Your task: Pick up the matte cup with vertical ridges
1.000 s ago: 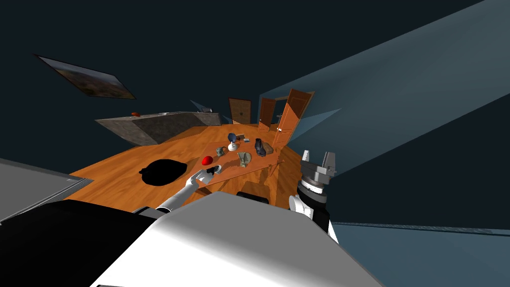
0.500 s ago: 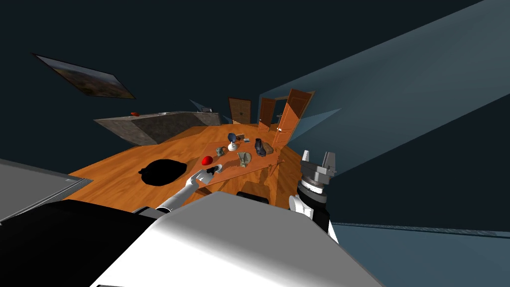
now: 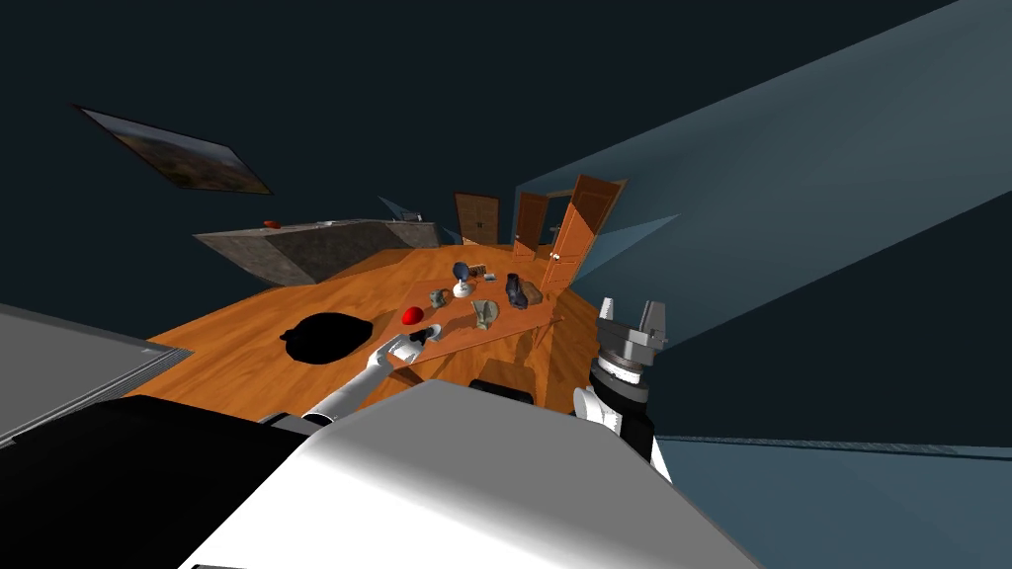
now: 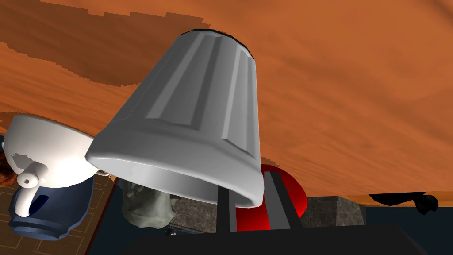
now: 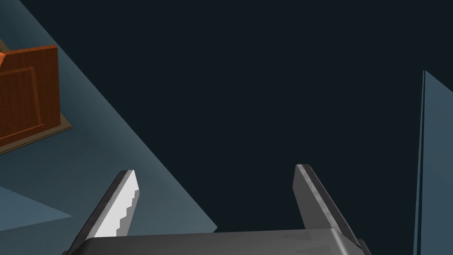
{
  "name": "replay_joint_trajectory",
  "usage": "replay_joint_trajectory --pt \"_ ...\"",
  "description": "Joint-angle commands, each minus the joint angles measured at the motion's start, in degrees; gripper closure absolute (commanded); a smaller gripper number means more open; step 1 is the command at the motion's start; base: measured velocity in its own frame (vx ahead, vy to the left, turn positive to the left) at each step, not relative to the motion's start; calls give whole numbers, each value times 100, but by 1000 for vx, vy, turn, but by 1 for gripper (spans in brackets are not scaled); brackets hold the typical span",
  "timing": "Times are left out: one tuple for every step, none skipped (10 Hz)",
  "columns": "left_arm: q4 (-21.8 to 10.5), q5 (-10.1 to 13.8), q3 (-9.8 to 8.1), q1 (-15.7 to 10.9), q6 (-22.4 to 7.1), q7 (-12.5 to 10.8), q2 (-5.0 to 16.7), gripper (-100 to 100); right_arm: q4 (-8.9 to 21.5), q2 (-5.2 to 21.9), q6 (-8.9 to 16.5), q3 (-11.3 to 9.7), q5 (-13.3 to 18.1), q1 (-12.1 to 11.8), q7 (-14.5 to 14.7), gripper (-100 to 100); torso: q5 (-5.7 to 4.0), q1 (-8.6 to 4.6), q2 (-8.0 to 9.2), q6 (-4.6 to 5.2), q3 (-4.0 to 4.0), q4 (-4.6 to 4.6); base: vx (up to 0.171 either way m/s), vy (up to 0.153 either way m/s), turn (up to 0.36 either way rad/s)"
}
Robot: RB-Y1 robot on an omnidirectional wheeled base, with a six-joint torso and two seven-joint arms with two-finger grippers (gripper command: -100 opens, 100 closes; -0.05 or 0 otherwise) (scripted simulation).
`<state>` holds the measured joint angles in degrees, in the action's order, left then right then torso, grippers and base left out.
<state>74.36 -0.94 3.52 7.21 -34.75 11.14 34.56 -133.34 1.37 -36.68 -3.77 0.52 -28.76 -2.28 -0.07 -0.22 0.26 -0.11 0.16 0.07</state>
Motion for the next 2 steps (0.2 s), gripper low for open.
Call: replay_joint_trajectory --pt "0 0 0 0 0 0 0 100 0 0 0 0 0 0 0 0 0 0 0 0 0 0 -19 -16 4" --pt "16 3 2 6 -20 1 2 0 0 0 0 0 0 0 0 0 1 6 -7 0 -4 -1 0 0 0"
